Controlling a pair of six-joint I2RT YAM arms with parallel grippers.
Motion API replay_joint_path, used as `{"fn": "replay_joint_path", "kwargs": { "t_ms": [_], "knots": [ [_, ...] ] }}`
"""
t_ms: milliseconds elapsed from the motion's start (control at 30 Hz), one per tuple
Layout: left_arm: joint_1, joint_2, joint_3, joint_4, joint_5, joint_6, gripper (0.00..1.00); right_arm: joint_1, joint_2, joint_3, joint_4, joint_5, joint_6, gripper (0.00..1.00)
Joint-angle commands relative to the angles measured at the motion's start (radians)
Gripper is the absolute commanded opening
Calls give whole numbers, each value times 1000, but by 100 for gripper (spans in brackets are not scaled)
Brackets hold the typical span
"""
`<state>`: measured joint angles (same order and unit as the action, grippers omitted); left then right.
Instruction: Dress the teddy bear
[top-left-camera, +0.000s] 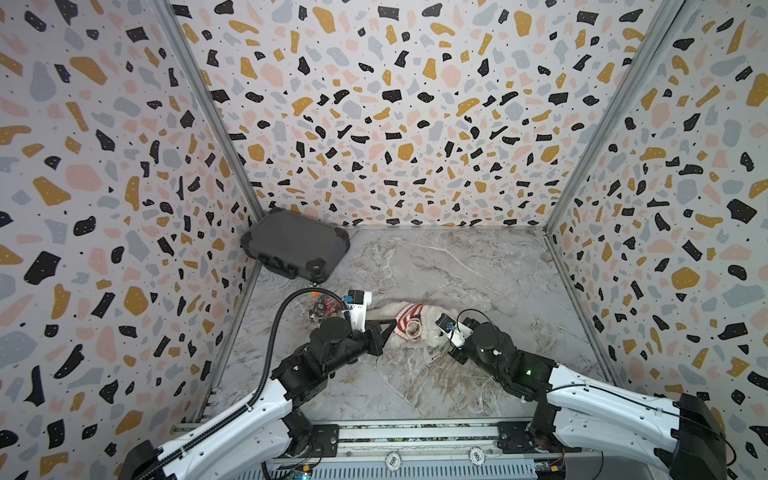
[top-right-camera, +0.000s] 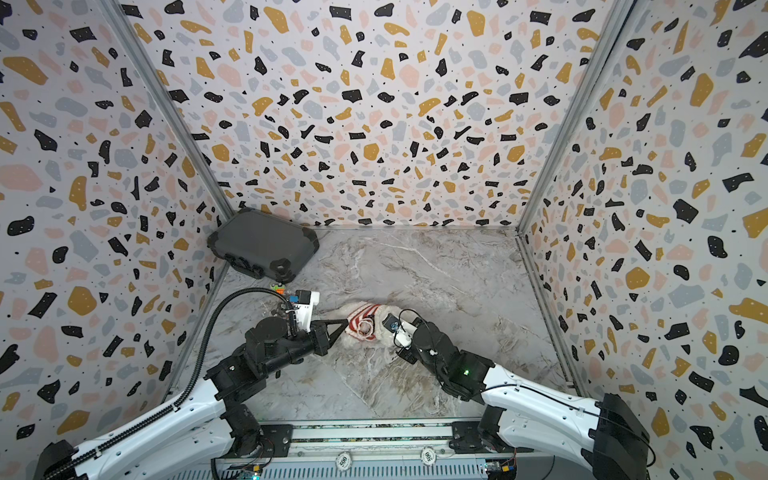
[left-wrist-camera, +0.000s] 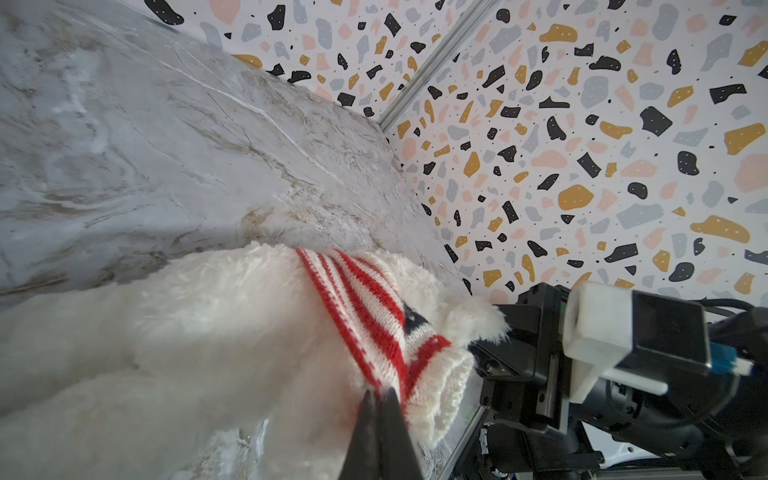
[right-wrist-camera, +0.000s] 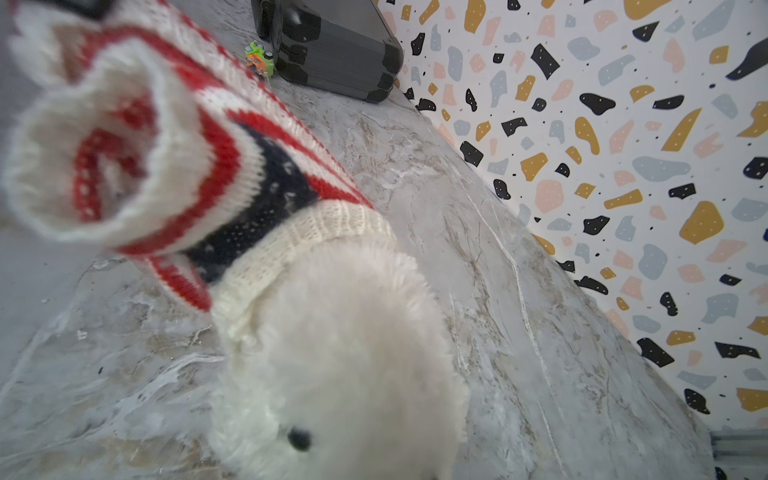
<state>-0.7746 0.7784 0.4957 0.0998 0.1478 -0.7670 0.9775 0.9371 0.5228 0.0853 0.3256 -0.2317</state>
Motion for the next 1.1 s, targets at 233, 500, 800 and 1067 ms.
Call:
{"fn": "replay_joint_path", "kwargs": {
  "t_ms": [233,500,800,1067],
  "knots": [
    [-6,-72,-107,19,-23,-39,0,-80,12,90,-58,-39,142,0],
    [-6,-108,-185,0,-34,-62,0,-138,17,112,-87,-86,207,0],
    [-6,-81,-240,-29,-41,2,0,-146,-3,124,-65,-188,272,0],
    [-6,-29,-266,-5,-79,21,0,-209,-77,98,-53,-256,312,0]
  ]
}}
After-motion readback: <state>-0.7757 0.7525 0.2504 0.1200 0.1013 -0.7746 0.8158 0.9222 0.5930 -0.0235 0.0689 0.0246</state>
